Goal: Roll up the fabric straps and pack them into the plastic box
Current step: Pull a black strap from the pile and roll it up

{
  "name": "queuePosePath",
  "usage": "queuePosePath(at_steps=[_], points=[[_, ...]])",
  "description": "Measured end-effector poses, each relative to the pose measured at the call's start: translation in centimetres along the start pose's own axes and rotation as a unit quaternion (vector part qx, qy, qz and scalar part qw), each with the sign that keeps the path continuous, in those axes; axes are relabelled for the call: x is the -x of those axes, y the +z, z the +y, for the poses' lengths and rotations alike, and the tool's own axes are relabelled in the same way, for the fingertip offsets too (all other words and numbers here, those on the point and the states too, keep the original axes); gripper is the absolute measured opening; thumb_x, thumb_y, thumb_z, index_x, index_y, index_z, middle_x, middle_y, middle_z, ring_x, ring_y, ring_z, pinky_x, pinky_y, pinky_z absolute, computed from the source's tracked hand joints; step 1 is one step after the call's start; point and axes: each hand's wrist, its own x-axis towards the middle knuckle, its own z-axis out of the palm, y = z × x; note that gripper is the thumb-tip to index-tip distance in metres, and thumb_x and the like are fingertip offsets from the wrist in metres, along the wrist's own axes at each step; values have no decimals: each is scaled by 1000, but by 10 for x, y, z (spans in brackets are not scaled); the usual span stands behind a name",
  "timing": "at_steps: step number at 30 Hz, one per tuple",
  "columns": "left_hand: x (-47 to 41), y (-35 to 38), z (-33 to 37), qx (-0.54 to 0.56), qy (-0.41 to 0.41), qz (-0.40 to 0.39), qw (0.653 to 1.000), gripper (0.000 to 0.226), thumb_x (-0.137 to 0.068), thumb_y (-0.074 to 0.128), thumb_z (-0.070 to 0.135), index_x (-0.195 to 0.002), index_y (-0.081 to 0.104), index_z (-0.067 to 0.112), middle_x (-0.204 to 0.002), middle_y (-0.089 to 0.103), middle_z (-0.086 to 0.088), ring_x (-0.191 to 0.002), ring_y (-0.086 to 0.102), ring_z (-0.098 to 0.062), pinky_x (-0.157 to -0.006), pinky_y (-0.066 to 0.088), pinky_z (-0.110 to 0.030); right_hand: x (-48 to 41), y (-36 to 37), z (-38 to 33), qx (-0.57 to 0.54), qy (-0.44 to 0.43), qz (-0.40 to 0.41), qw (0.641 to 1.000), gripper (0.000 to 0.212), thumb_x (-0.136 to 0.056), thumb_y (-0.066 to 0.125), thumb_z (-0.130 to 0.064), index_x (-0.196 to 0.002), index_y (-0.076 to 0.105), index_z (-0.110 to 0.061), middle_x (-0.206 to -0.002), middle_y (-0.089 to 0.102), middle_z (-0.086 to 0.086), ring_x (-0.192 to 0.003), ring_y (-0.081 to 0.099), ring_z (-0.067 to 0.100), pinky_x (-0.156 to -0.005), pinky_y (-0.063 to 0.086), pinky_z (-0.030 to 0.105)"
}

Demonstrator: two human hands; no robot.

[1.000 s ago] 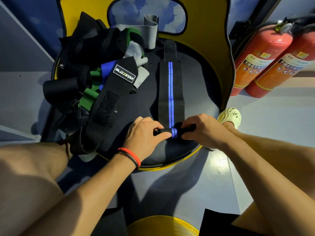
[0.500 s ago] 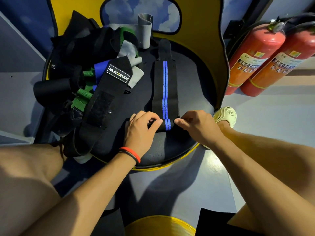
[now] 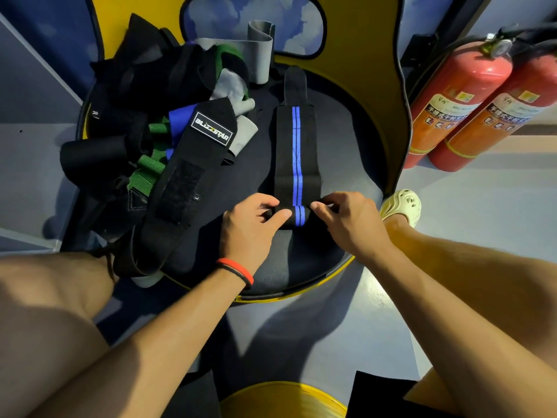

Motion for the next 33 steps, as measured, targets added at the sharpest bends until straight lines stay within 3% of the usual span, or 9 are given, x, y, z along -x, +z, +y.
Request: queuePosePath(at_steps=[4,7,10,14,17,21,24,28,33], points=[[-1,4,-2,-19,30,11,999,7,-88,75,32,-87,74,25,-85,73,8,-81,70,-6,-74,59,-35,4,2,1,-94,50,2,994,39,-95,66,-47,-121,60,-19,-92,75,7,-85,71,29,-78,59,39],[0,9,-5,-49,62,20,997,9,-93,67,33,-85,70,28,-90,65,6,-82,67,-12,-73,56,-40,6,6,-1,-116,55,7,992,36,-95,66,-45,-115,51,-18,-83,73,5,-84,69,32,-79,57,48],[-2,9,-6,-81,82,1,993,10,-95,64,33,-88,68,26,-92,62,5,-85,63,-16,-76,54,-42,9,8,-3,-65,26,29,997,35,-97,64,-43,-108,44,-18,-85,67,5,-80,63,31,-71,55,46],[-9,10,-3,-112,78,-9,991,12,-95,63,35,-87,67,26,-90,61,5,-85,61,-20,-76,54,-43,18,2,-10,104,-129,144,976,31,-89,71,-39,-101,51,-19,-96,55,3,-84,51,26,-69,46,43],[-13,10,1,-115,56,-3,992,13,-93,68,35,-85,67,25,-86,62,5,-84,62,-19,-76,54,-43,26,3,-10,192,-213,109,952,31,-80,76,-34,-105,63,-21,-100,57,0,-88,52,26,-80,40,38],[-16,3,10,-91,-10,-17,996,18,-86,77,37,-85,67,22,-76,69,10,-78,67,-9,-69,55,-30,27,16,-6,220,-220,89,946,30,-79,68,-16,-107,61,-22,-97,59,-2,-87,54,28,-87,39,38],[-16,-3,14,-75,-69,-49,994,27,-78,83,40,-87,66,22,-70,70,8,-67,66,-5,-59,48,-23,23,10,-4,238,-233,71,940,25,-80,65,-15,-103,60,-22,-88,60,-2,-80,54,28,-87,40,39],[-20,-7,12,-43,-99,-62,992,21,-83,78,42,-87,73,22,-72,74,4,-72,72,-15,-68,58,-30,30,0,-6,253,-242,20,936,35,-73,70,-17,-106,61,-25,-87,65,-4,-81,58,28,-96,39,40],[-29,-5,18,28,-128,-47,990,24,-81,82,26,-102,74,21,-86,75,3,-80,71,-13,-69,55,-25,28,-1,-8,249,-227,-5,941,35,-73,70,-19,-107,61,-27,-89,67,-5,-83,60,29,-94,38,38]])
